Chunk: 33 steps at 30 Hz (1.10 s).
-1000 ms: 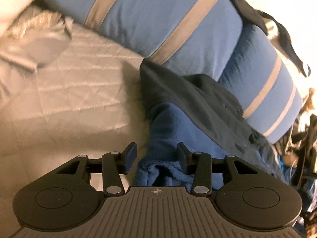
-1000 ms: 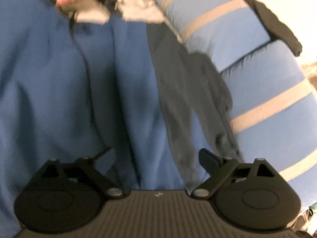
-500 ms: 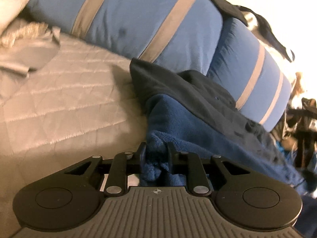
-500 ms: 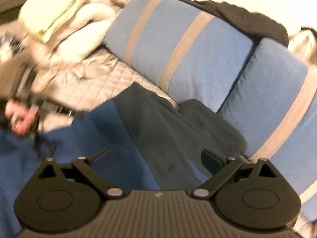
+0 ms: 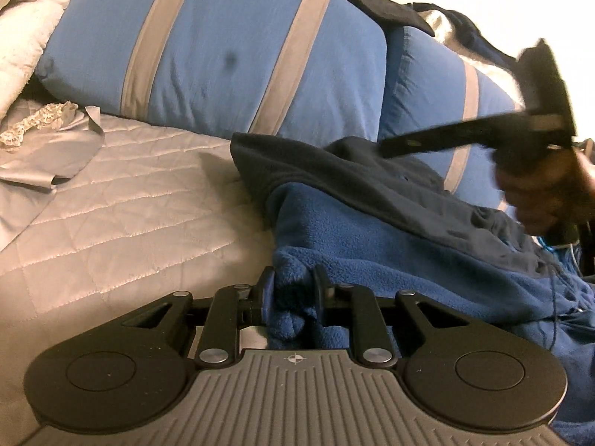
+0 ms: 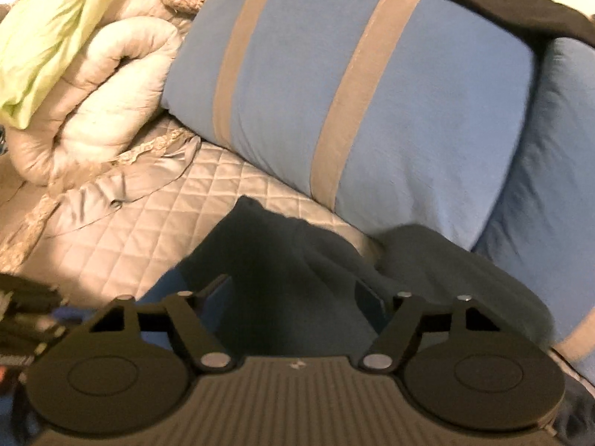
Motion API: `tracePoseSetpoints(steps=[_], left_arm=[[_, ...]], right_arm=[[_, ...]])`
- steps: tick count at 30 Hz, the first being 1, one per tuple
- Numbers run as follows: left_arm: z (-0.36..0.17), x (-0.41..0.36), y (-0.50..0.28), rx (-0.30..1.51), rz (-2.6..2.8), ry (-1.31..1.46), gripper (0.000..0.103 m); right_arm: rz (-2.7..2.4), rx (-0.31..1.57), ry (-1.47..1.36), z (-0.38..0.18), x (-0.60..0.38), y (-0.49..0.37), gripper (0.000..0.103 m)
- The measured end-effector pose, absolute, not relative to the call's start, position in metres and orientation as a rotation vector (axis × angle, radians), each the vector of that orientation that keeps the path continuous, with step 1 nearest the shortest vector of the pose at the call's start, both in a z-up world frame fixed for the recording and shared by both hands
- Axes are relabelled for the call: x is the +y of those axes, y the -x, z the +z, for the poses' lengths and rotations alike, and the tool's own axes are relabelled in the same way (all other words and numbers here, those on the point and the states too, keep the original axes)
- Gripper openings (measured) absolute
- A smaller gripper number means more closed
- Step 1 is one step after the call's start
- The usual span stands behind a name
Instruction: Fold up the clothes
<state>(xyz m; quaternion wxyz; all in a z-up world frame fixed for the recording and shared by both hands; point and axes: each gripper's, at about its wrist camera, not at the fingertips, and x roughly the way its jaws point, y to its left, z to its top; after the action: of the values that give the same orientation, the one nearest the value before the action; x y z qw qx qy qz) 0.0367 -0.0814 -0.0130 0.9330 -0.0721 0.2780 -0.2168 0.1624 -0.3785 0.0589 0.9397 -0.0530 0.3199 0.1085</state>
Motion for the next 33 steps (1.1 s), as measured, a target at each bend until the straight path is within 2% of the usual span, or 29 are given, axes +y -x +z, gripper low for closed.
tracePoseSetpoints(steps=[2,7,8,9,10,11,20,30,33], left_arm=[[-0.014,-0.082,-0.036,0.563,-0.444,0.147,0.022],[-0.015,-0.081,-0.035,0.558,-0.448,0.154,0.022],[-0.015,-0.080,-0.035,0.559,-0.448,0.157,0.022],[-0.015,-0.080,-0.036,0.560,-0.449,0.158,0.022],[-0.015,-0.080,-0.036,0.561,-0.449,0.160,0.022],[-0.015,-0.080,-0.036,0.562,-0.449,0.161,0.022],[-0.016,-0.080,-0.037,0.563,-0.449,0.159,0.022],[-0.017,-0.081,-0.039,0.569,-0.443,0.154,0.024],[-0.016,-0.082,-0.038,0.572,-0.433,0.149,0.028]], right_arm=[[0.229,0.650,0.091,0.050,-0.374,-0.180,0.075],[0.241,0.667,0.115,0.024,-0.362,-0.216,0.059],[0.232,0.673,0.124,0.019,-0.361,-0.220,0.040],[0.240,0.672,0.112,0.018,-0.361,-0.219,0.031],[0.248,0.672,0.099,0.017,-0.362,-0.219,0.011],[0.256,0.670,0.089,0.016,-0.362,-0.218,0.006],[0.384,0.650,0.161,0.049,-0.351,-0.160,0.003],[0.538,0.838,0.214,0.026,-0.338,-0.130,0.003],[0.554,0.866,0.213,0.026,-0.339,-0.134,0.009]])
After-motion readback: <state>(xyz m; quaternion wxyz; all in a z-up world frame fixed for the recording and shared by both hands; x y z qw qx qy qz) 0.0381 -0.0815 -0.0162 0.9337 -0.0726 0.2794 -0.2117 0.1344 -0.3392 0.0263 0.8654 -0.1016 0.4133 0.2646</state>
